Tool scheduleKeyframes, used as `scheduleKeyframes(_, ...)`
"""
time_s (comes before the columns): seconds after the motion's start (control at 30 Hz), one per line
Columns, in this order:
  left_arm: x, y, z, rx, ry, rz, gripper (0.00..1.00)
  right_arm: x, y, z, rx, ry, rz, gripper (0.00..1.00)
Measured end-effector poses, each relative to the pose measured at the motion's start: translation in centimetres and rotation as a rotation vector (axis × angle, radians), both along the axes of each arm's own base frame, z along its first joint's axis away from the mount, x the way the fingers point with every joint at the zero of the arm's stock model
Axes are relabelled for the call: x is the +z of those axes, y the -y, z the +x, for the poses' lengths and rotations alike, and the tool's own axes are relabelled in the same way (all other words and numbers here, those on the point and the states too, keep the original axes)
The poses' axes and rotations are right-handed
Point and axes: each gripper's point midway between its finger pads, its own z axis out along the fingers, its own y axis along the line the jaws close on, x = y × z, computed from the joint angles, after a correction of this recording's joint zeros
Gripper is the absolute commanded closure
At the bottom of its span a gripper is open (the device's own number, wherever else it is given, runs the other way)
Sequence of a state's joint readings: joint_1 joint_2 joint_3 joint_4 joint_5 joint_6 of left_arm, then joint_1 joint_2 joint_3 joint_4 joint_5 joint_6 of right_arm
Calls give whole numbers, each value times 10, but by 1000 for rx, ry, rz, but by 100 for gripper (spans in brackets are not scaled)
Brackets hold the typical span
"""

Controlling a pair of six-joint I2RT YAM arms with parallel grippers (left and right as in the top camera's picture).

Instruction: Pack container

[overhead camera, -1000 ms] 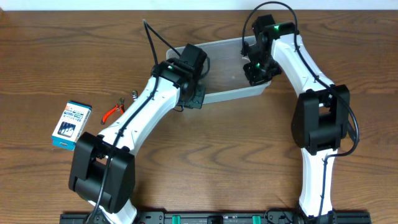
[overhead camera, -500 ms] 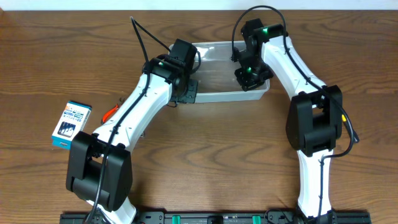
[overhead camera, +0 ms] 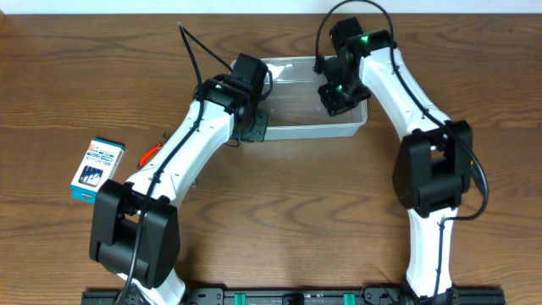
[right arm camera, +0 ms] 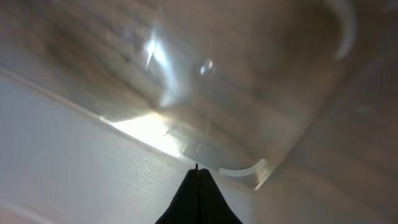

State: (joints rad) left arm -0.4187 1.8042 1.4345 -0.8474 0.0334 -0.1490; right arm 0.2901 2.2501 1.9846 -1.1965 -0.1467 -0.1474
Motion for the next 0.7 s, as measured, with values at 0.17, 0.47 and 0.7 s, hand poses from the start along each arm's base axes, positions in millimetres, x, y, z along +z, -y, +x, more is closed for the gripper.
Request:
scheduleKeyframes(0.17, 30, -18, -6, 9, 64, 57, 43, 48, 10, 27, -31, 158, 3, 51)
scheduleKeyframes(0.47, 136, -94, -60, 147, 258, 126, 2, 218, 61, 13, -181, 479, 38, 1)
scheduleKeyframes(0.7, 152, -151, -91, 364, 245, 148, 2, 245, 137, -45, -504, 396, -42, 1)
